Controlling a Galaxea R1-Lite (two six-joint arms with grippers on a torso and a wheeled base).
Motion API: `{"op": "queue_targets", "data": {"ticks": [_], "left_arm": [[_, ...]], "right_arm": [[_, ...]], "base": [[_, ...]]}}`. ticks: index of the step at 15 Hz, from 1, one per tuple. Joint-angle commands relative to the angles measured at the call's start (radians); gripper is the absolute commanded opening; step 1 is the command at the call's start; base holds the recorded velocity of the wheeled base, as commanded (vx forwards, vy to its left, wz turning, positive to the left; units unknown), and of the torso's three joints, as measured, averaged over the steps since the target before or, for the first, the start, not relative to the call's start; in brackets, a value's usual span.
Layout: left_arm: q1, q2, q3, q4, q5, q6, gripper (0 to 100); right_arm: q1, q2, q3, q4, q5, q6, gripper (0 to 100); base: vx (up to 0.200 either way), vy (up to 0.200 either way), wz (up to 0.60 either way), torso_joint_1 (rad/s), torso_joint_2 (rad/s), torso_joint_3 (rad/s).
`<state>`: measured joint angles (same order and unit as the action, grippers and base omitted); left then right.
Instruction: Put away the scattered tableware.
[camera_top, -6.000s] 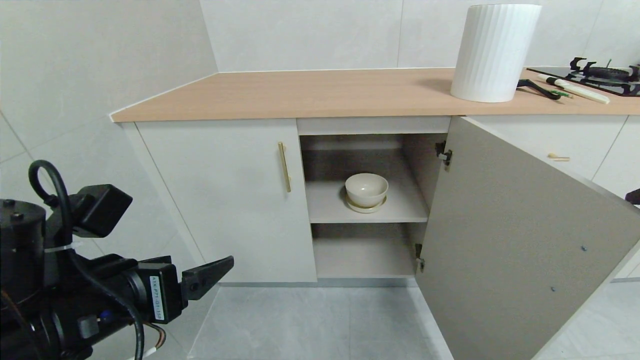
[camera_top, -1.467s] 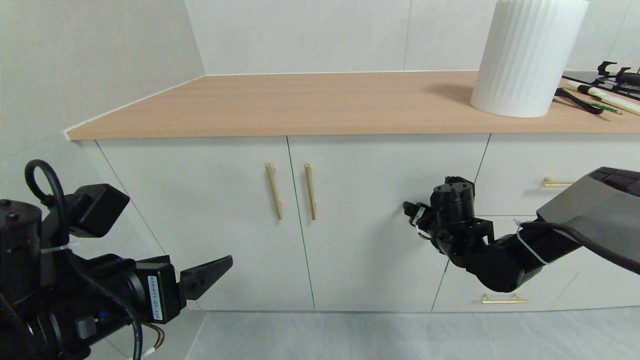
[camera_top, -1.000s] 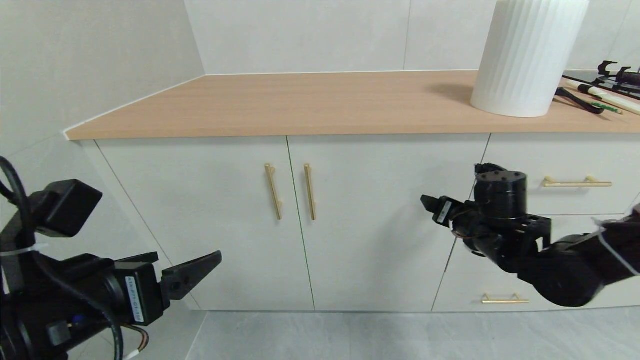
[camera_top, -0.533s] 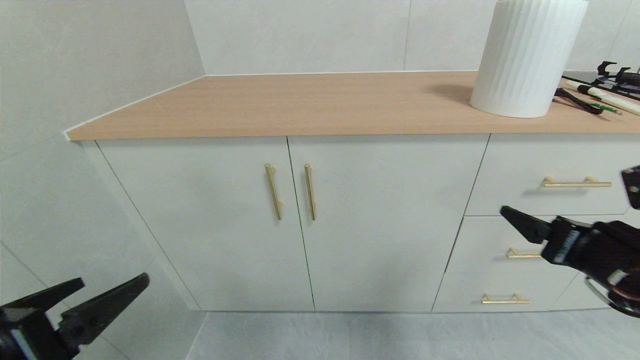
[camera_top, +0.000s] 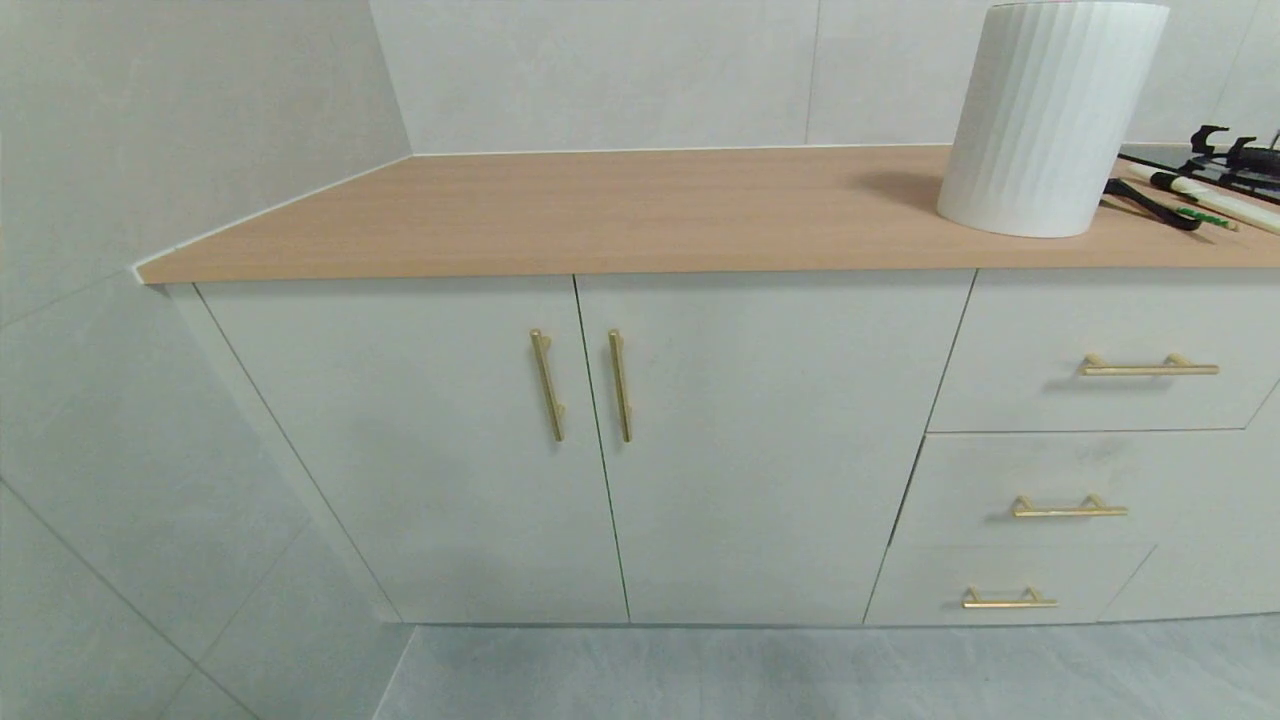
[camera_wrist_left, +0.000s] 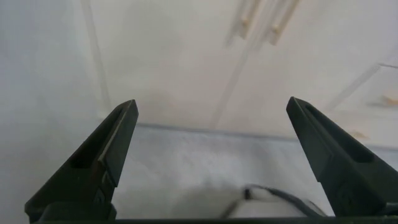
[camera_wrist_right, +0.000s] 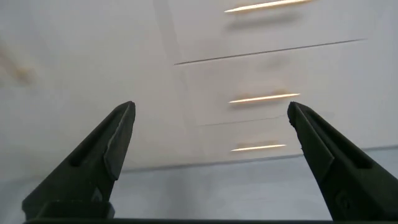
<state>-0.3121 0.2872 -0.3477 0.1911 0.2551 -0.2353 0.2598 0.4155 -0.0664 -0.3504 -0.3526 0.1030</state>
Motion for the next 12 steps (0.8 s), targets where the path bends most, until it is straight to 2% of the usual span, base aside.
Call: {"op": "queue_targets", "data": {"ticks": [1, 2, 3, 6, 7, 8, 9, 10, 12], "left_arm": [[0.077, -0.137, 0.061, 0.002, 0.0, 0.06, 100], [0.1, -0.165, 0.084, 0.002, -0.002, 0.085, 100], [0.148, -0.191, 0.121, 0.001, -0.005, 0.094, 100], [0.197, -0.191, 0.242, -0.033, 0.027, 0.096, 100], [0.212, -0.192, 0.279, -0.074, 0.047, 0.096, 100], [0.277, -0.212, 0.312, -0.16, 0.058, 0.096, 100], [0.285, -0.22, 0.315, -0.167, 0.056, 0.096, 100], [0.324, -0.278, 0.329, -0.19, 0.046, 0.105, 100], [0.324, -0.287, 0.348, -0.234, 0.039, 0.096, 100]], "right_arm": [[-0.148, -0.216, 0.025, 0.048, 0.015, -0.048, 100], [-0.174, -0.235, 0.025, 0.048, 0.015, -0.048, 100], [-0.218, -0.268, 0.03, 0.05, 0.02, -0.049, 100], [-0.286, -0.354, 0.066, 0.067, 0.027, -0.063, 100], [-0.286, -0.356, 0.066, 0.09, 0.02, -0.06, 100], [-0.287, -0.356, 0.066, 0.093, -0.003, -0.049, 100], [-0.287, -0.356, 0.066, 0.094, -0.008, -0.046, 100], [-0.289, -0.354, 0.066, 0.102, -0.068, -0.006, 100], [-0.289, -0.356, 0.066, 0.166, -0.068, 0.003, 100]], "base": [[0.0, 0.0, 0.0, 0.0, 0.0, 0.0], [0.0, 0.0, 0.0, 0.0, 0.0, 0.0], [0.0, 0.0, 0.0, 0.0, 0.0, 0.0], [0.0, 0.0, 0.0, 0.0, 0.0, 0.0], [0.0, 0.0, 0.0, 0.0, 0.0, 0.0], [0.0, 0.0, 0.0, 0.0, 0.0, 0.0], [0.0, 0.0, 0.0, 0.0, 0.0, 0.0], [0.0, 0.0, 0.0, 0.0, 0.0, 0.0], [0.0, 0.0, 0.0, 0.0, 0.0, 0.0]]}}
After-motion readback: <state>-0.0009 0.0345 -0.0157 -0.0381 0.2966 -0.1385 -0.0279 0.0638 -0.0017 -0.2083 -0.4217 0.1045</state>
